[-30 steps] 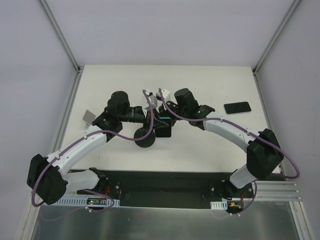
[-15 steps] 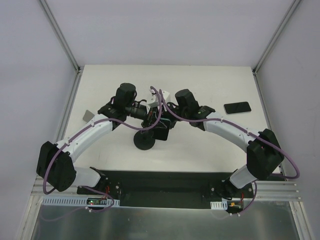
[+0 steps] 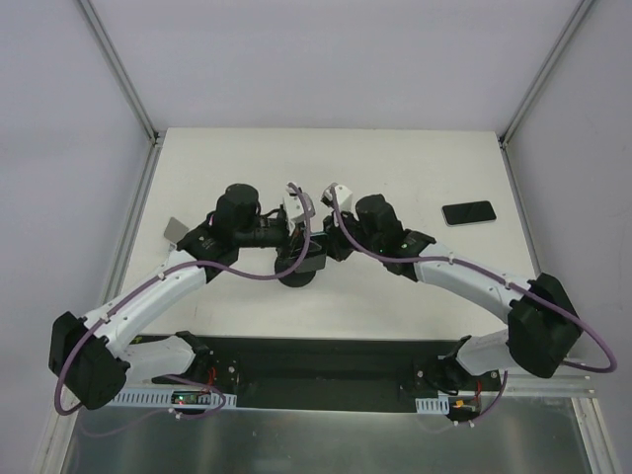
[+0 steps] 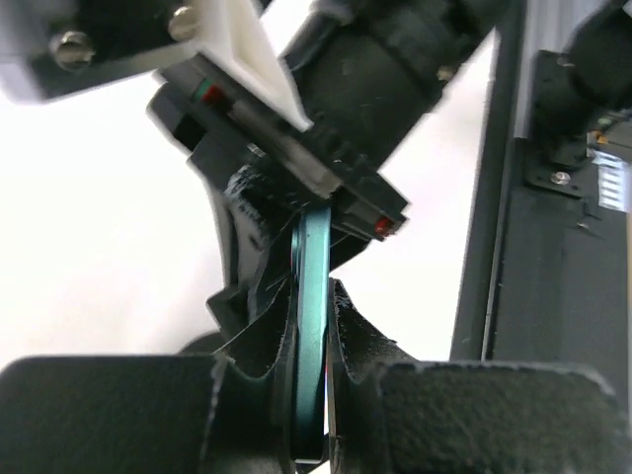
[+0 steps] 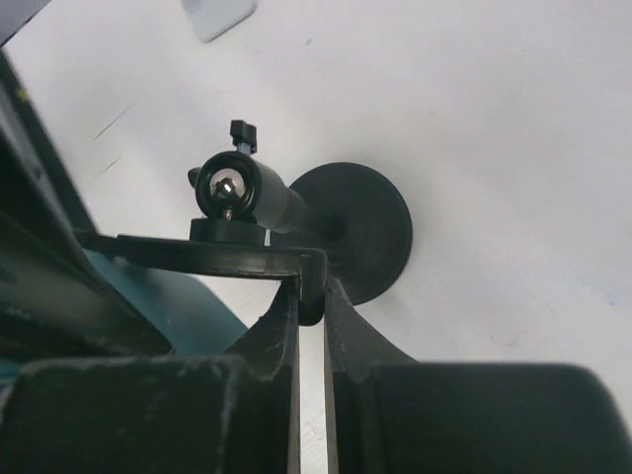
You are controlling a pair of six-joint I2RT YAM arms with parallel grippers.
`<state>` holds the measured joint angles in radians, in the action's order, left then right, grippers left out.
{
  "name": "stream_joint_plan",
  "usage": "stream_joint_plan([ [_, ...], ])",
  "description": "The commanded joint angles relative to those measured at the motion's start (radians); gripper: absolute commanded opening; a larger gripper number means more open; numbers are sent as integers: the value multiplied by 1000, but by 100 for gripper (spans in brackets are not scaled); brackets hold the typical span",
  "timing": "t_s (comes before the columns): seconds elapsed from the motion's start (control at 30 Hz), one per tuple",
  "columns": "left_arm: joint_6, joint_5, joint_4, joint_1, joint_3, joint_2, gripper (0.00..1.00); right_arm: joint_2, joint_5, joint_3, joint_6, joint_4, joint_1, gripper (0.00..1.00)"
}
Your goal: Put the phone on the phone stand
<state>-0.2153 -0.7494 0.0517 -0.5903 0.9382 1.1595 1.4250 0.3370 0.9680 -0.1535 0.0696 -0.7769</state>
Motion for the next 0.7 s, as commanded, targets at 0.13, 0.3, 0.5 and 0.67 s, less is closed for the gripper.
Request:
stream_joint_plan([
  [0.13, 120, 1012, 42, -186, -67, -44, 0, -161, -1032, -43, 213, 132, -290, 0],
  [0.3, 188, 1237, -119, -192, -134, -9, 0, -81, -1588, 29, 307, 93, -571, 0],
  [0.5, 272, 1314, -226, -194, -147, 68, 0, 51, -1682, 136, 336, 108, -682, 0],
  [0.67, 268, 1293, -250, -195, -150, 66, 0, -19, -1600, 66, 281, 237, -706, 6],
])
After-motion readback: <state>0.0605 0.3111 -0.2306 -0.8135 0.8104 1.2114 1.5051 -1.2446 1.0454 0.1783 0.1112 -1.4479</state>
